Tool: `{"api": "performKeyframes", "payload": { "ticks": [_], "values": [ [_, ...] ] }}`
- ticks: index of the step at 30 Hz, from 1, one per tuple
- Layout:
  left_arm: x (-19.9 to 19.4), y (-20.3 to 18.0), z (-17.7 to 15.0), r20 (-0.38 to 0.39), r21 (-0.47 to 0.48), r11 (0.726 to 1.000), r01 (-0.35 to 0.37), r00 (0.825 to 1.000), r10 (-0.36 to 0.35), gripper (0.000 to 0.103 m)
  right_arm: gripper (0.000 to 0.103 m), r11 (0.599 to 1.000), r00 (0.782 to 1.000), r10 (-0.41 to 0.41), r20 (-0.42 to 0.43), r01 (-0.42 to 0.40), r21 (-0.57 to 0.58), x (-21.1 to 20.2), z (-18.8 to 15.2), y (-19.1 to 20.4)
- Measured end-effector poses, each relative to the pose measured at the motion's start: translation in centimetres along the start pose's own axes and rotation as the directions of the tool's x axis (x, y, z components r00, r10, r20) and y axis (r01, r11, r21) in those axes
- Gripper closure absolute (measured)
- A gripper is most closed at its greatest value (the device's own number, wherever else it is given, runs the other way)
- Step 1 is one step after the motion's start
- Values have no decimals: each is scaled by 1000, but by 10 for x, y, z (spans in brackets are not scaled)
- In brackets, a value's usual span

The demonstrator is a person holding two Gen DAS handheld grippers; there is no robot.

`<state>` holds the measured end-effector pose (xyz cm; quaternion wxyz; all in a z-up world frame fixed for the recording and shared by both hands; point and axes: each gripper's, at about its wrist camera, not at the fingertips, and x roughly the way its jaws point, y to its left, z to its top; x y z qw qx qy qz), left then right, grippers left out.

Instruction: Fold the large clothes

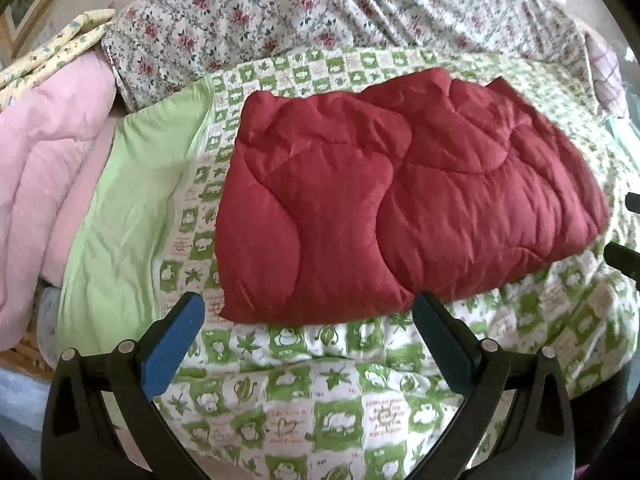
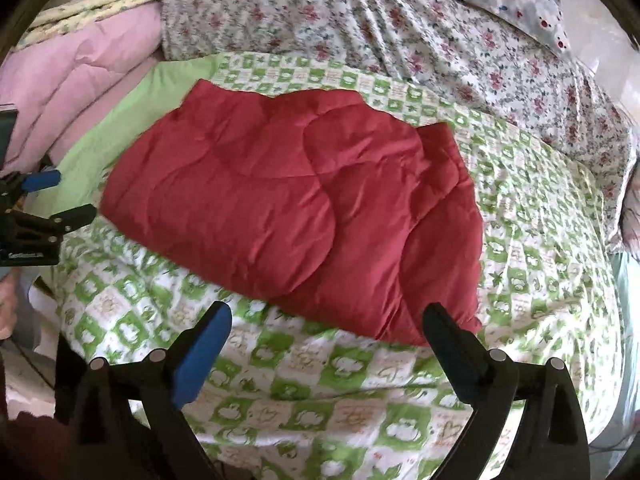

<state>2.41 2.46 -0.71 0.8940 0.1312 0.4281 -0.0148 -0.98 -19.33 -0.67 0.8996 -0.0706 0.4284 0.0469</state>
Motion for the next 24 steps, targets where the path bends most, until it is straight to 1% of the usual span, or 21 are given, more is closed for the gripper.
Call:
{"api": "performKeyframes", "payload": {
  "ticks": [5,10,15,19,24],
  "values": [
    [19,-8,7,-24,-6,1000,0,1000,0,0,6,1000,1000,-11,-27,12,4,19,6,-2],
    [38,-14,16,-53,-9,1000,4,999,-4,0,6,1000,999,-2,-47,2,2,34,11,-1],
    [41,-17,22,-55,-15,1000,13,998,-14,0,6,1000,998,12,-55,-12,-2,44,19,0],
    [38,-18,29,-42,-8,1000,4,999,-5,0,6,1000,999,18,-47,-18,-4,47,26,-2],
    [37,-20,34,-33,-4,1000,12,999,-12,0,6,999,999,31,-36,-31,-10,48,35,-2]
  ]
}}
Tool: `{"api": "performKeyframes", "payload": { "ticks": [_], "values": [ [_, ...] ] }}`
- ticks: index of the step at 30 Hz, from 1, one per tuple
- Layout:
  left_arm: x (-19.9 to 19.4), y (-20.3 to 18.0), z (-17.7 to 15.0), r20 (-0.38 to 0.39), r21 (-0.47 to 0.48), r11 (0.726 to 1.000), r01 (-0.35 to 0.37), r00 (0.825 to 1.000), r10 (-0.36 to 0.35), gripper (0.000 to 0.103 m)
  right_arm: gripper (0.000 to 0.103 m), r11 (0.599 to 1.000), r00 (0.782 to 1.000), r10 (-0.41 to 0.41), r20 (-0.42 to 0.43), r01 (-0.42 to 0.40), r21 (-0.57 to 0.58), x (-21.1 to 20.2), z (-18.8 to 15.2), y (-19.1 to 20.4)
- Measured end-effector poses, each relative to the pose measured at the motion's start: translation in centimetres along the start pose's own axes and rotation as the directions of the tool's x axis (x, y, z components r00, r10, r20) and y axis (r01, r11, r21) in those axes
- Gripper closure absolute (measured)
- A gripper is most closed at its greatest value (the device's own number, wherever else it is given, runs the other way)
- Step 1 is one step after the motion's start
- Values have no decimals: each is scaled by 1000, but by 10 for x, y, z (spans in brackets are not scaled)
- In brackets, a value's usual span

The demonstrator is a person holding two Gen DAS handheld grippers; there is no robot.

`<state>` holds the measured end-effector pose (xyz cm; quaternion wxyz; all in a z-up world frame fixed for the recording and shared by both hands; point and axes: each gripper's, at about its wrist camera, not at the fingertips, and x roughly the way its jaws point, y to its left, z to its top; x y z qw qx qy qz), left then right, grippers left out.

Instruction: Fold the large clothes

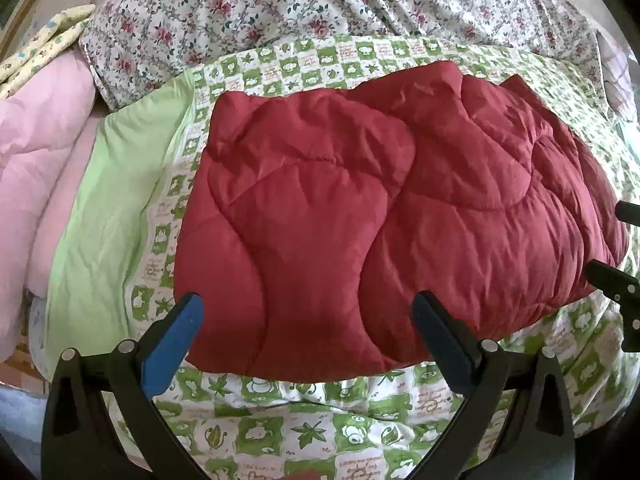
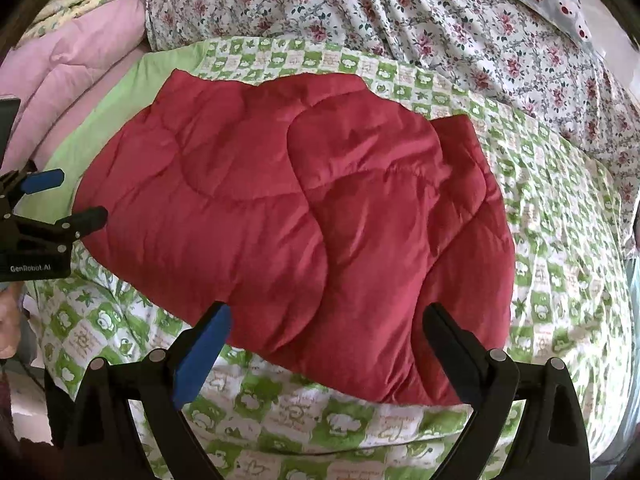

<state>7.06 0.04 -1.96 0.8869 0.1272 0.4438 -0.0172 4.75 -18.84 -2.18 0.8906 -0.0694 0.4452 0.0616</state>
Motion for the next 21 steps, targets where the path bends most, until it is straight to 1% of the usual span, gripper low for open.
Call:
{"api": "performKeyframes", "payload": {
  "ticks": [9,21],
  "values": [
    [3,-2,6,3,3,1000,15,1000,-15,0,5,1000,1000,5,7,-5,0,2,8,-3],
    [11,-3,13,-13,0,1000,27,1000,-27,0,6,1000,1000,13,8,-13,5,6,15,-9]
  ]
}}
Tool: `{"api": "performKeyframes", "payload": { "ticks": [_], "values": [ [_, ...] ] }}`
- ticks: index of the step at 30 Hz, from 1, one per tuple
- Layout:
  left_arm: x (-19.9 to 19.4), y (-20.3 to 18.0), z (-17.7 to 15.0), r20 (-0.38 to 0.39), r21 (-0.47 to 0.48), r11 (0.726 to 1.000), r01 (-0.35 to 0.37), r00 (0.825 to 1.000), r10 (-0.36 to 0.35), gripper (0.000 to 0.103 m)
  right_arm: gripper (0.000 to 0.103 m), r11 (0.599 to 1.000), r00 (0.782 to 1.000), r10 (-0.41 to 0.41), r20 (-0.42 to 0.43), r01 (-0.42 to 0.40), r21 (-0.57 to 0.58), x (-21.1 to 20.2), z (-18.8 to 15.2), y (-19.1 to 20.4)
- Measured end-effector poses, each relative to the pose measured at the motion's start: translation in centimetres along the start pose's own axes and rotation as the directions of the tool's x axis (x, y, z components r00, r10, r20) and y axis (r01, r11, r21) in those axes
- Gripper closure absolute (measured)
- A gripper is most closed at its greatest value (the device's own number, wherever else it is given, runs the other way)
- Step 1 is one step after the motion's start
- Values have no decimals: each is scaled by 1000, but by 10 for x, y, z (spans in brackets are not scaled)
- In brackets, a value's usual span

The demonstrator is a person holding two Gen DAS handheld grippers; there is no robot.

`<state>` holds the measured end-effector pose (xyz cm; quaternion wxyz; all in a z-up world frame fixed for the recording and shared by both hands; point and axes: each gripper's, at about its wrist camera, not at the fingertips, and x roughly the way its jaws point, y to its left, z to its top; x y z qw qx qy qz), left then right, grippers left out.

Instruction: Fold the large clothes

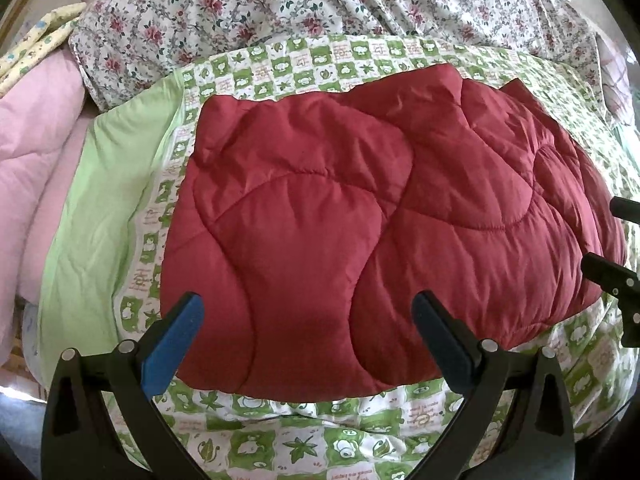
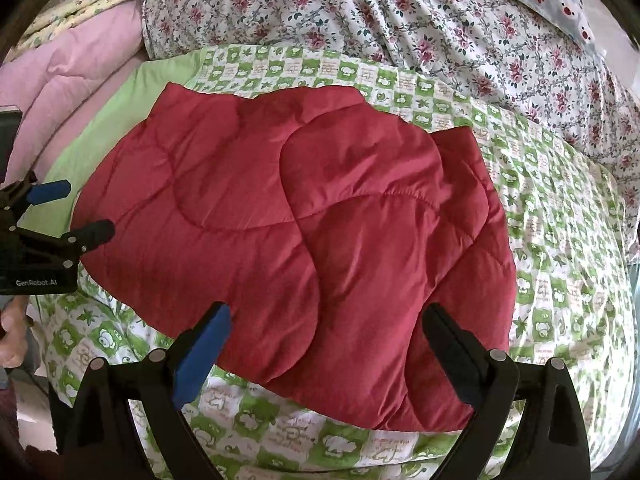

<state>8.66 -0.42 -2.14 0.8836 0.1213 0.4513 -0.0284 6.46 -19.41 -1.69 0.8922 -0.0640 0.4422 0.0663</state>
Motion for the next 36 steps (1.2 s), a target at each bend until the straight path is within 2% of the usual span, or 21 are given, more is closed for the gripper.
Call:
{"api": "performKeyframes", "payload": {
  "ticks": [36],
  "values": [
    [-5,-2,4,16,26,1000,-3,1000,2,0,5,1000,1000,4,18,-4,6,-6,5,6]
  ]
}}
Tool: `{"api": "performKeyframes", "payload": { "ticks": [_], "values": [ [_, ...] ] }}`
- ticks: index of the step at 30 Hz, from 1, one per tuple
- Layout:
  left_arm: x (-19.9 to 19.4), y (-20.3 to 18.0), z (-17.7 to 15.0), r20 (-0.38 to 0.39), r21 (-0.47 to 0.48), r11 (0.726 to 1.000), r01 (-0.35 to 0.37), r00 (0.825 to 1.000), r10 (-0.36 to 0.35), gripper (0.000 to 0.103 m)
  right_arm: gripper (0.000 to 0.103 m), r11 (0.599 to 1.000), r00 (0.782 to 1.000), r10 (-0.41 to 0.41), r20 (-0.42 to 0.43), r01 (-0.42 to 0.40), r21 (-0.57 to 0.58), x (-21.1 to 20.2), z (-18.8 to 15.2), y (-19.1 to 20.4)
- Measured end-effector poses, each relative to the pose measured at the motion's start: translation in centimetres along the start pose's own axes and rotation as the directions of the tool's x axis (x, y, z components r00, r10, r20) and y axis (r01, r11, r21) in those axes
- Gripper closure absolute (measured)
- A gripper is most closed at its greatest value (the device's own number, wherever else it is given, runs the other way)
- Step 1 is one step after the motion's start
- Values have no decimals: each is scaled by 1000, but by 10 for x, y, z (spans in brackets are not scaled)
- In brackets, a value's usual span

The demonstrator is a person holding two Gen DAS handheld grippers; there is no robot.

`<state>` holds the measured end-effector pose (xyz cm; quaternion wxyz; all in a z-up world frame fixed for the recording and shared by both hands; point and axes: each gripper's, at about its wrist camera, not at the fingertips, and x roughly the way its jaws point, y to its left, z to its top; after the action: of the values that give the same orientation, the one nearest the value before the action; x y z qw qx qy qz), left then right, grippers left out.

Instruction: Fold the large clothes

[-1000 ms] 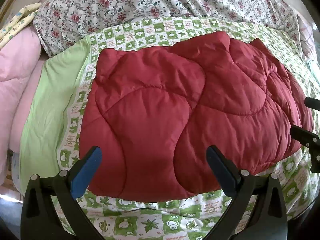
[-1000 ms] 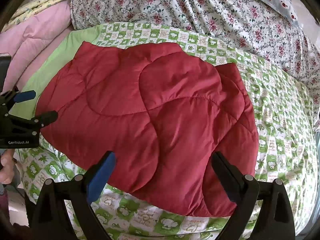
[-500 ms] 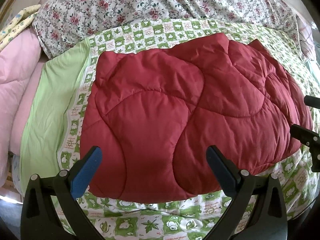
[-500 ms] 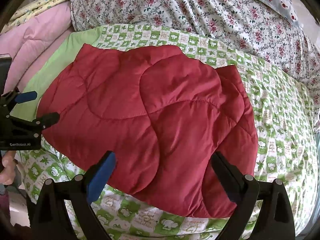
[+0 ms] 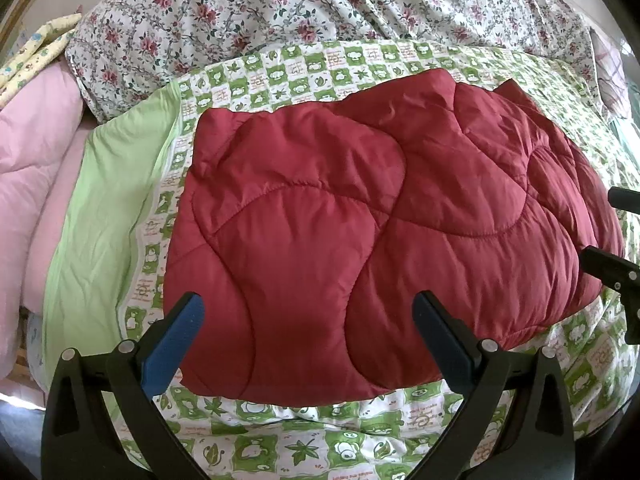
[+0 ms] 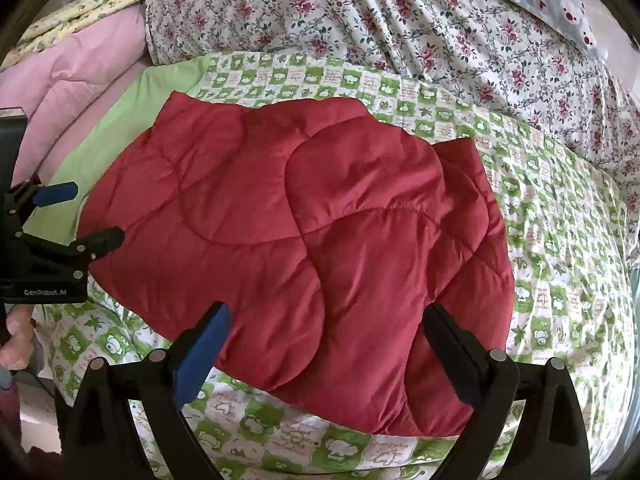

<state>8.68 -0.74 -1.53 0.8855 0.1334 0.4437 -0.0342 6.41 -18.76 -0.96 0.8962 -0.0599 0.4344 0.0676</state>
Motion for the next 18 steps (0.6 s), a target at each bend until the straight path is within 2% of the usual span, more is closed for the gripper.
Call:
{"api": "performKeyframes", "payload": {
  "ticks": [18],
  "values": [
    [-3,1,2,10,6,1000,-8,1000,8,0,6,1000,1000,1,3,-1,1,-3,1,2]
  ]
}}
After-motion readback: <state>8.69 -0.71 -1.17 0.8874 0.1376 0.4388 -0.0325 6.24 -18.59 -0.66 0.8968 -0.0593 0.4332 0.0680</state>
